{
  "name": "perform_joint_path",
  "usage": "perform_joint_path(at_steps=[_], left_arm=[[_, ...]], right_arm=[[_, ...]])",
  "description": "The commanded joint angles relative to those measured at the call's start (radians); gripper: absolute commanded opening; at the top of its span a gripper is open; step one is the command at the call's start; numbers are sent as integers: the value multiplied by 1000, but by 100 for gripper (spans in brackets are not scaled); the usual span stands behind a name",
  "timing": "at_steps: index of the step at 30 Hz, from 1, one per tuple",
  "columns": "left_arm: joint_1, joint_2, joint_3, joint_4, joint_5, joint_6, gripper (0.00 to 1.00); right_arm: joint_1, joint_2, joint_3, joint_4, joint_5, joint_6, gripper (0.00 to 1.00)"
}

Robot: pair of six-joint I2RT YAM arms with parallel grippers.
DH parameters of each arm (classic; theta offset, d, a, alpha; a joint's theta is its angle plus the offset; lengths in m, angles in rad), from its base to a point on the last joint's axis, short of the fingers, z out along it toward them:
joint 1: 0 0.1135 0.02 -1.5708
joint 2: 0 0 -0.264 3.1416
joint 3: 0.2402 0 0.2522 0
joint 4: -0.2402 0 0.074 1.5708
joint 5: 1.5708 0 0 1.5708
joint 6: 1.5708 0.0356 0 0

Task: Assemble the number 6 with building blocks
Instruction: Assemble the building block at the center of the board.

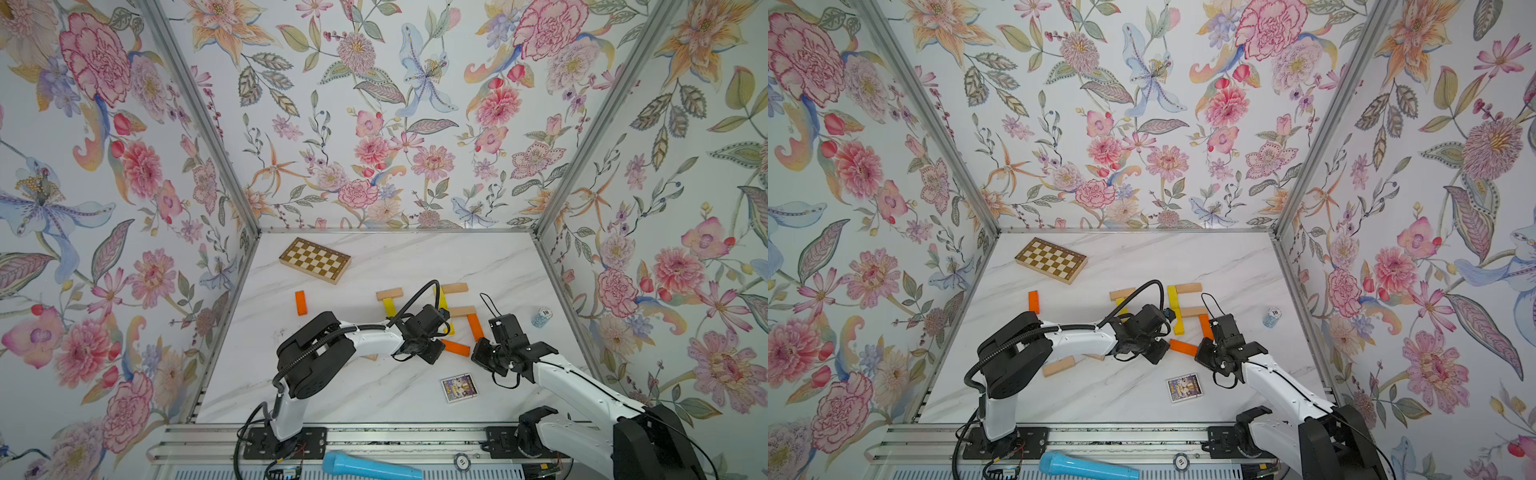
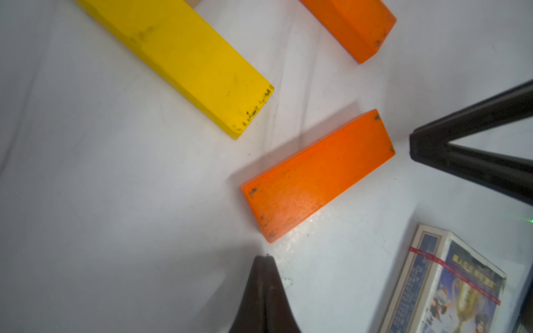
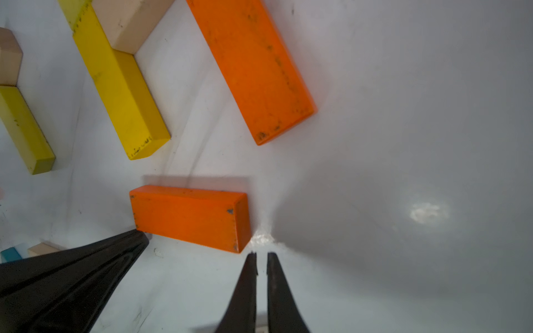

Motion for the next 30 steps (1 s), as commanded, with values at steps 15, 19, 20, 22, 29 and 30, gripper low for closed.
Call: perform_joint_path(at_steps=[15,19,20,22,29,30], left_arm=[[27,56,88,-98,-106,-12,0],[27,79,113,-109,-115,-14,0],[27,86,119,-112,-113,-12,0],[27,94,127,-115,-107,-9,0],[27,108,132,-114,-77,-9,0],[27,105,130,-110,-73,-11,0]], right_arm=[[29,-1,-45,13,0,36,9],[38,11,-43,23,-11,41,9],[38,16,-42,25,-13,41,9],[40,27,-42,31,-17,41,9],[28,57,-39,64,-29,50,9],[25,60,-37,65,-29,50,10]])
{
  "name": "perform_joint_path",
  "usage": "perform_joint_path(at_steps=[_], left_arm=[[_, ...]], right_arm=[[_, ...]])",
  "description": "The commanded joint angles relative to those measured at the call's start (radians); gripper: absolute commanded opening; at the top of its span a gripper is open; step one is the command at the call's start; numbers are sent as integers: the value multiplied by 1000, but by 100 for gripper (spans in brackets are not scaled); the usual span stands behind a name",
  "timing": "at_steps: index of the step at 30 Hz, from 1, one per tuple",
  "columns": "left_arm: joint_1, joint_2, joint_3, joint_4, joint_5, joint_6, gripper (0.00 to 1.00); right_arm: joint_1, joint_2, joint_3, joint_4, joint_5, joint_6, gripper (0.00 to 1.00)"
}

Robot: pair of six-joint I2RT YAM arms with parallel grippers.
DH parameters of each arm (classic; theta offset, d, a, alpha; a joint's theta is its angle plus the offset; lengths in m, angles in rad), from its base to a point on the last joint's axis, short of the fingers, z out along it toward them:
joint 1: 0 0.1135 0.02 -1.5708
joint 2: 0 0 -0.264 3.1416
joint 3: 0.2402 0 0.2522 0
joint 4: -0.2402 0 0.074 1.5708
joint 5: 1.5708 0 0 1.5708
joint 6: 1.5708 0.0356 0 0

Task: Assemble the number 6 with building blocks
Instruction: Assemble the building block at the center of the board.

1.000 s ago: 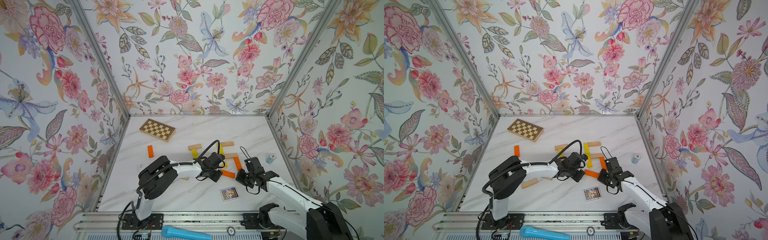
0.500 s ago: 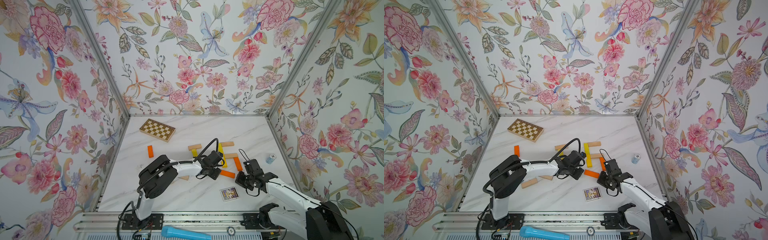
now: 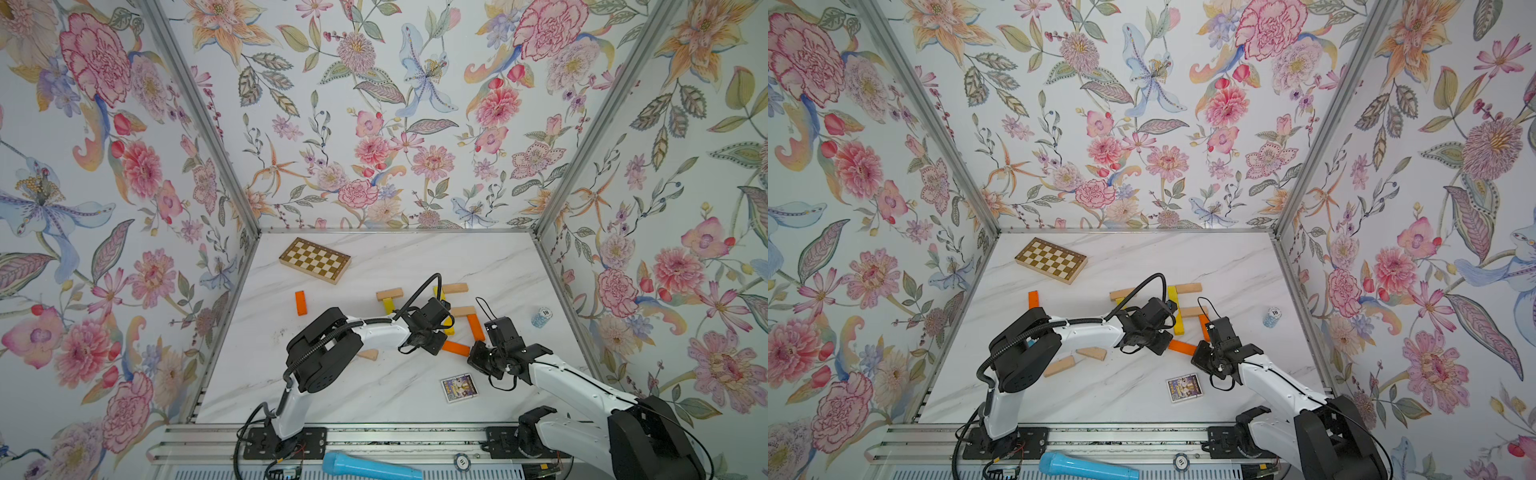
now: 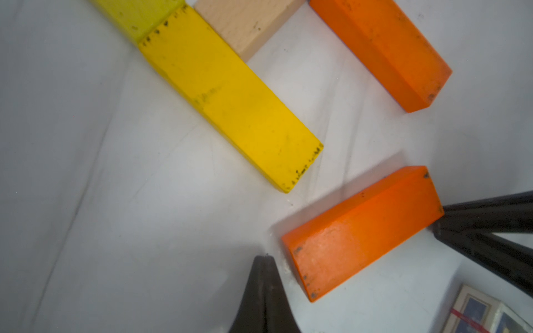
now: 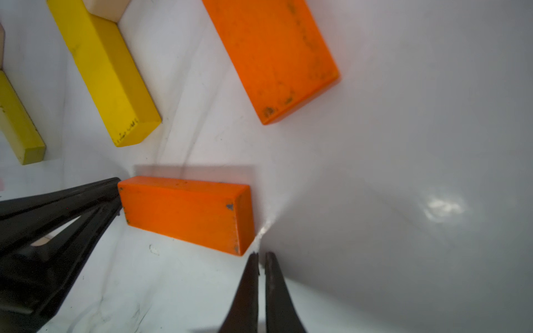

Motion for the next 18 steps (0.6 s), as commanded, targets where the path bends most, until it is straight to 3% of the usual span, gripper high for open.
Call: perform_joint_path(at_steps=[1,18], left_arm=[[9,27,2,-38,12,-3,0],[1,23,-15,6,67,-64,0]], right_arm=[[-10,23,-8,1,2,12,10],[-73,43,-3,42,-11,8,10]])
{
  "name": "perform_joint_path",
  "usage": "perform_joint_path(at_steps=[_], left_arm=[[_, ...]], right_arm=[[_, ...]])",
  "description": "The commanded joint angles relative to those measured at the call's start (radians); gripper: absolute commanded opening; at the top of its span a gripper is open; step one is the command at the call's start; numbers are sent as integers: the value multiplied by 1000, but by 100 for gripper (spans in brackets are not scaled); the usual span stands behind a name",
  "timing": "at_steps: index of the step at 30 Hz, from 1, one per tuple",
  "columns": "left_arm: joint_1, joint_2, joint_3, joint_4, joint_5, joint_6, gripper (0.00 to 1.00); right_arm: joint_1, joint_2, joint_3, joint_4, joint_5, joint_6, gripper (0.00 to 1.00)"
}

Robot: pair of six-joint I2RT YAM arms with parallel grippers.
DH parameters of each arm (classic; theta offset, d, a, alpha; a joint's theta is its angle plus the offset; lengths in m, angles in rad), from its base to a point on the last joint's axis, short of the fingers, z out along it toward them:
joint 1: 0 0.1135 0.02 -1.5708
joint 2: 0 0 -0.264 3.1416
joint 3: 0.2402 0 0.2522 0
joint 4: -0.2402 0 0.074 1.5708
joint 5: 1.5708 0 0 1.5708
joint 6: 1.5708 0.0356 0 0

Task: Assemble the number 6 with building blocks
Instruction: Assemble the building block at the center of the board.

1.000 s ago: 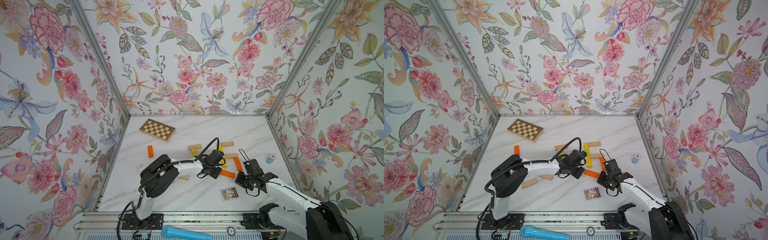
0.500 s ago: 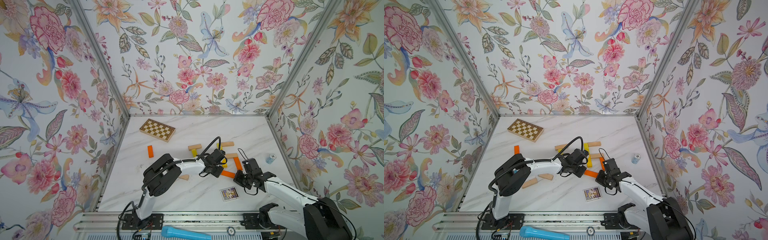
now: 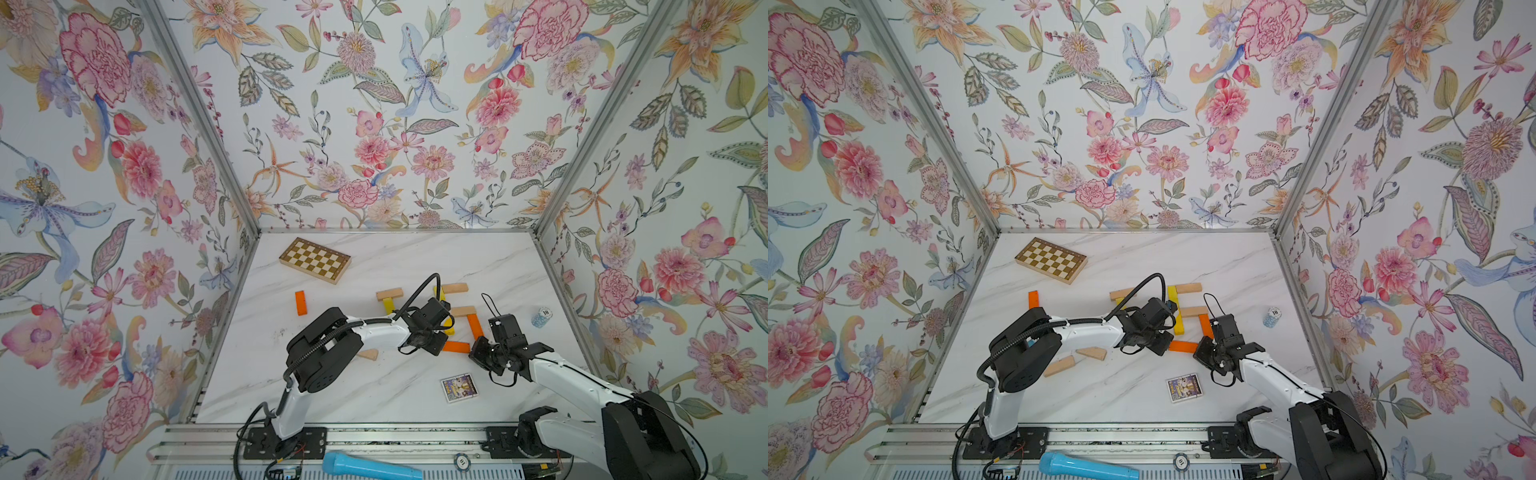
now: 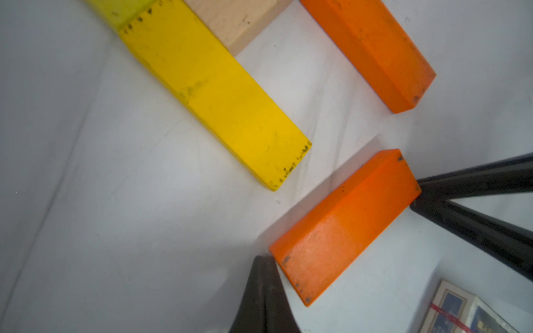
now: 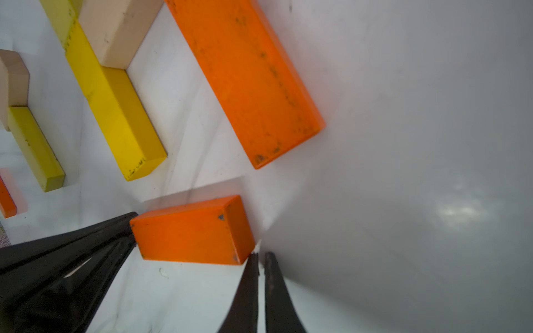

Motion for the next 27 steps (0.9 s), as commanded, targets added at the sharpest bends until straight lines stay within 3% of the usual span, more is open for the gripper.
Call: perform_joint_path(at_steps=[1,27], left_arm=[[1,23,-11,-2,26,-28,0],[6,54,46,-3,52,-78,0]], right_arm=[[-9,15,-2,-14,4,4,10],[-35,58,38,6,-3,-14,10]])
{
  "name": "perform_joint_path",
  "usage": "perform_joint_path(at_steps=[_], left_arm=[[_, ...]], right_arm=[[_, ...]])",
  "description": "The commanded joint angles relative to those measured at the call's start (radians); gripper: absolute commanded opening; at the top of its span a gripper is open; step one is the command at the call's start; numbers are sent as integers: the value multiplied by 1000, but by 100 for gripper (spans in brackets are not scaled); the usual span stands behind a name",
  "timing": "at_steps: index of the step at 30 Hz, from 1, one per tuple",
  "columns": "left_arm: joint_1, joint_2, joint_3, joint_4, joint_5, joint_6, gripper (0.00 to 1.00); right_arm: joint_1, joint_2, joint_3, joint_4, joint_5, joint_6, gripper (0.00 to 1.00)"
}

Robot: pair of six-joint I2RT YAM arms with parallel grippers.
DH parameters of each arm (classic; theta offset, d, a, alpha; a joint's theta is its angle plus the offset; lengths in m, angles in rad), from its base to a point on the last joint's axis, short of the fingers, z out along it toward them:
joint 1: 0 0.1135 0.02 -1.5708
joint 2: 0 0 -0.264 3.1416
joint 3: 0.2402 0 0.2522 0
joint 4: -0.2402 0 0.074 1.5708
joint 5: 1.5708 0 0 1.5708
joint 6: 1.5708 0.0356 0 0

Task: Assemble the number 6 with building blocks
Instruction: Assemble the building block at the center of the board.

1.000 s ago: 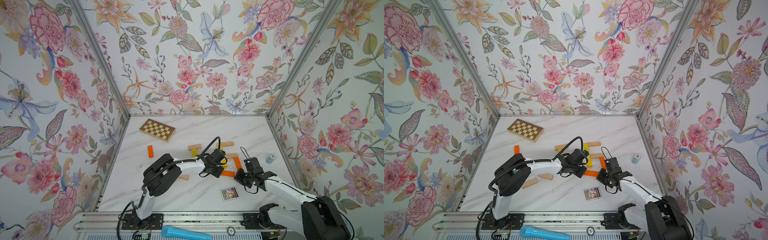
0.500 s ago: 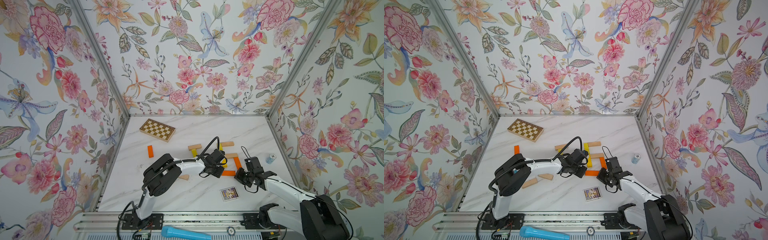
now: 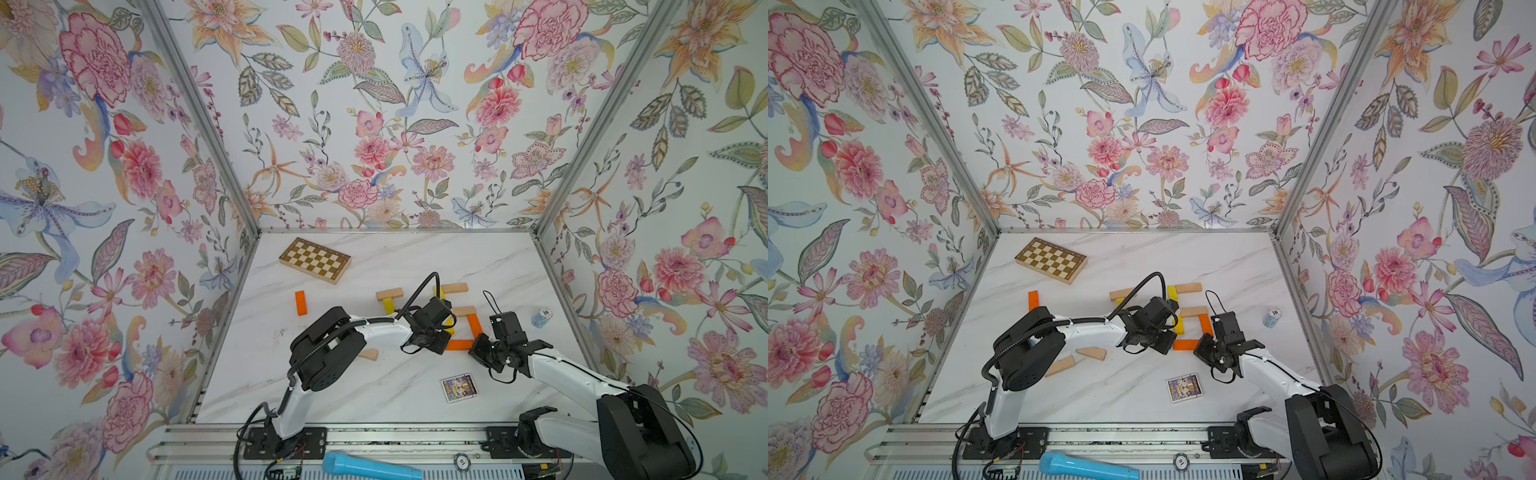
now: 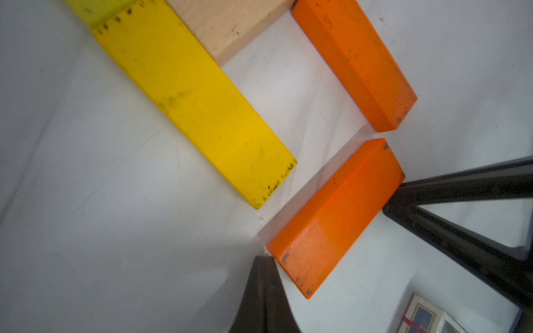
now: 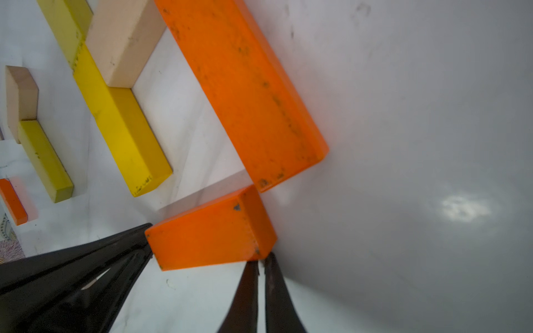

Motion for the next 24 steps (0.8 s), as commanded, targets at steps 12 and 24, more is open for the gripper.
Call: perform_joint_path(at_steps=[12,24], left_arm=[[18,27,29,-28,8,-9,0],[40,-78,-33,-41,-37,-11,0]], right_arm=[[-21,55,44,-2,4,-20,9],[32,-42,92,-138,94,-49,12]])
